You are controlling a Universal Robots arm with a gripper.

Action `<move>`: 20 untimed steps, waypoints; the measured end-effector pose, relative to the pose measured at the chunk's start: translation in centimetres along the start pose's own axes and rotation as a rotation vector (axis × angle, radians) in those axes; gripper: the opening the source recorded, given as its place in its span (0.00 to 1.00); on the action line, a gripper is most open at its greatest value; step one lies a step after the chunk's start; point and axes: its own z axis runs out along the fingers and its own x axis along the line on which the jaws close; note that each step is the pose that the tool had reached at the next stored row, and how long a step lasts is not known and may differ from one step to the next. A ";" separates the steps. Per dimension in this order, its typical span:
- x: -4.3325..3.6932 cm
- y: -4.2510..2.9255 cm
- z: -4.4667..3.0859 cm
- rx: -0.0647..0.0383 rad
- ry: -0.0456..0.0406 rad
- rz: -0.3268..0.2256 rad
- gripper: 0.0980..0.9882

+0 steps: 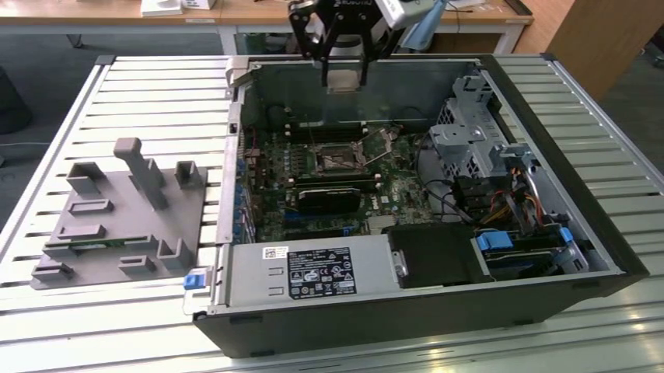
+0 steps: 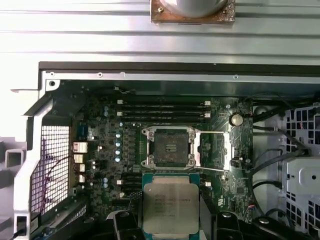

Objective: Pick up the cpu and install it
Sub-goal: 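Pick up the cpu and move it towards the insertion slot, then place the cpu into insertion slot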

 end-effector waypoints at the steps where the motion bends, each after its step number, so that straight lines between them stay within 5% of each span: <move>1: -0.04 0.07 0.02 0.000 0.0001 0.000 0.50; 11: -1.49 0.53 0.23 0.000 0.0000 0.000 0.50; 20: -1.76 0.58 0.36 0.001 0.0029 0.000 0.50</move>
